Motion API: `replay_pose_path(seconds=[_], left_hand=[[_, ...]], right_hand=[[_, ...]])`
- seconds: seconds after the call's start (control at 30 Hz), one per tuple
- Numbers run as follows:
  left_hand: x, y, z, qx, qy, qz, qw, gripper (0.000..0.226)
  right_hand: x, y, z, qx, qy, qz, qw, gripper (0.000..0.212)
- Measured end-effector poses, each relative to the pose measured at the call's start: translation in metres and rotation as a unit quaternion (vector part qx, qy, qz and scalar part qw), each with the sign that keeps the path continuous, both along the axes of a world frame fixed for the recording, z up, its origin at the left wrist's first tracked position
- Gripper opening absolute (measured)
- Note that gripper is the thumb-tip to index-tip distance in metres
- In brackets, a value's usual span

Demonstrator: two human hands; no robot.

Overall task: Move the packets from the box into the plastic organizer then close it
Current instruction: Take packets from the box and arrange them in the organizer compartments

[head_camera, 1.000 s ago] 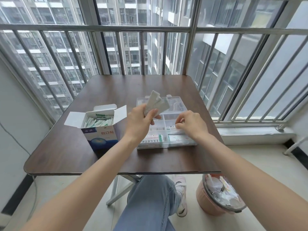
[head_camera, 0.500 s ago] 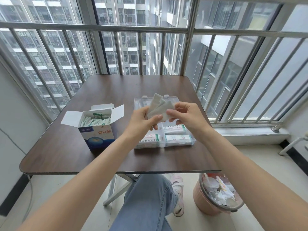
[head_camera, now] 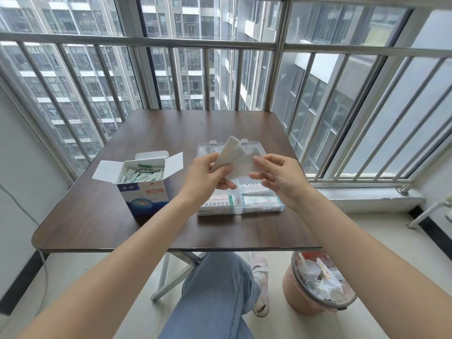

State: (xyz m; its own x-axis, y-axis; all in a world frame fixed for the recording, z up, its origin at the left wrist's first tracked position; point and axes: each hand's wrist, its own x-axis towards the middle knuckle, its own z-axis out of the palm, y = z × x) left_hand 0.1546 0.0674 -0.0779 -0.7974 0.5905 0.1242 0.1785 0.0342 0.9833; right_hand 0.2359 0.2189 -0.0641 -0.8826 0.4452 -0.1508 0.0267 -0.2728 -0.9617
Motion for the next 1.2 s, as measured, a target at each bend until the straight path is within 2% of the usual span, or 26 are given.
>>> replay_pose_path(seconds=[0.17,0.23,0.3,0.37,0.53,0.67,0.77,1.03,1.2], left_hand=[[-0.002,-0.001,0.001,0.001,-0.011,0.006,1.0,0.018],[-0.001,0.0,0.0,0.019,-0.025,0.008,0.999,0.018],[-0.001,0.001,-0.002,0.029,-0.029,0.005,0.999,0.013],[-0.001,0.001,-0.003,0.037,-0.046,-0.002,0.998,0.007],[-0.002,0.003,-0.001,0.045,-0.081,0.016,0.996,0.007],[-0.006,0.008,-0.006,-0.015,-0.09,0.02,0.996,0.007],[-0.006,0.011,-0.008,-0.043,-0.071,0.017,0.996,0.017],[-0.004,0.012,-0.005,0.011,-0.081,0.039,0.996,0.009],[-0.004,0.012,-0.006,-0.001,-0.072,0.057,0.996,0.006]], right_hand=[[-0.004,0.0,-0.002,-0.102,0.042,-0.009,0.994,0.004],[-0.006,0.003,-0.002,-0.133,0.053,-0.006,0.99,0.01],[-0.008,0.005,-0.002,-0.149,0.05,-0.008,0.988,0.016],[-0.008,0.006,-0.002,-0.153,0.045,-0.009,0.987,0.011],[-0.006,0.008,-0.001,-0.103,0.01,0.02,0.994,0.009],[-0.004,0.009,0.0,-0.067,-0.027,0.032,0.997,0.014],[-0.002,0.008,0.0,-0.05,-0.034,0.017,0.998,0.015],[0.004,0.006,-0.001,-0.036,-0.019,0.004,0.999,0.018],[0.008,0.011,-0.001,0.032,-0.037,0.023,0.999,0.016]])
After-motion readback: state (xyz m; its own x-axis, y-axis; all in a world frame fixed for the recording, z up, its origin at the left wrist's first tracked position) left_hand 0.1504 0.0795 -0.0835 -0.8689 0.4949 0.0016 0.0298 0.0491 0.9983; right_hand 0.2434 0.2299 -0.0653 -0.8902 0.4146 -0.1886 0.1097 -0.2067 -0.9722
